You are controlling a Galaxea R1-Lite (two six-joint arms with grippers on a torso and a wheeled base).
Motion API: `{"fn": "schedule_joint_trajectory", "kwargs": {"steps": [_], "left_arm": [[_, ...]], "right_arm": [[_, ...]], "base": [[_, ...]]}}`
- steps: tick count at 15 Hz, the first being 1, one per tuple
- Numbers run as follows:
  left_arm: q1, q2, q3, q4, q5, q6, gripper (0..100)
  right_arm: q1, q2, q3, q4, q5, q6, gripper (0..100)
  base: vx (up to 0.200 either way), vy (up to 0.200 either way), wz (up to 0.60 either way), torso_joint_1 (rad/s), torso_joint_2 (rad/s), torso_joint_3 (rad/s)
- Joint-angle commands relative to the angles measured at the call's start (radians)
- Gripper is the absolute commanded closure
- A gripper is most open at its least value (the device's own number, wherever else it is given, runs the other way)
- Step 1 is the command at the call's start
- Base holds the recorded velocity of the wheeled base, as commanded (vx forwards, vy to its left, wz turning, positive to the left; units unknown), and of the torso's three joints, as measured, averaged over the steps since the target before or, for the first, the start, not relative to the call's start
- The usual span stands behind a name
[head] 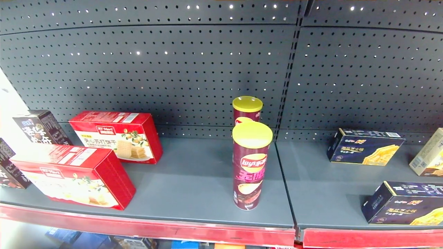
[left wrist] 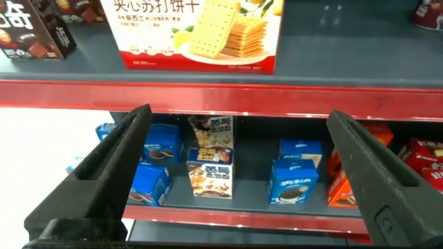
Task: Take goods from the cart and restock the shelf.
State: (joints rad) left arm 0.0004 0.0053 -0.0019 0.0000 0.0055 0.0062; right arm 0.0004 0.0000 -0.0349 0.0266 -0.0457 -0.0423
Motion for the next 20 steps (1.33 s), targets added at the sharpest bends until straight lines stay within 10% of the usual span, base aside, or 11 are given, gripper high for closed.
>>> {"fn": "schedule_joint_trajectory", "kwargs": {"steps": [1, 20], "left_arm": [[0.0, 0.002, 0.0, 0.0, 0.001, 0.0, 0], [0.0, 0.002, 0.0, 0.0, 0.005, -0.006, 0]], "right_arm": [[0.0, 0.0, 0.0, -0.001, 0.001, -0.001, 0], [0.0, 0.0, 0.0, -0.001, 0.003, 0.009, 0]], "base": [[0.0, 0.0, 0.0, 0.0, 0.0, 0.0], [0.0, 0.0, -0.06, 0.0, 0.0, 0.0]]}}
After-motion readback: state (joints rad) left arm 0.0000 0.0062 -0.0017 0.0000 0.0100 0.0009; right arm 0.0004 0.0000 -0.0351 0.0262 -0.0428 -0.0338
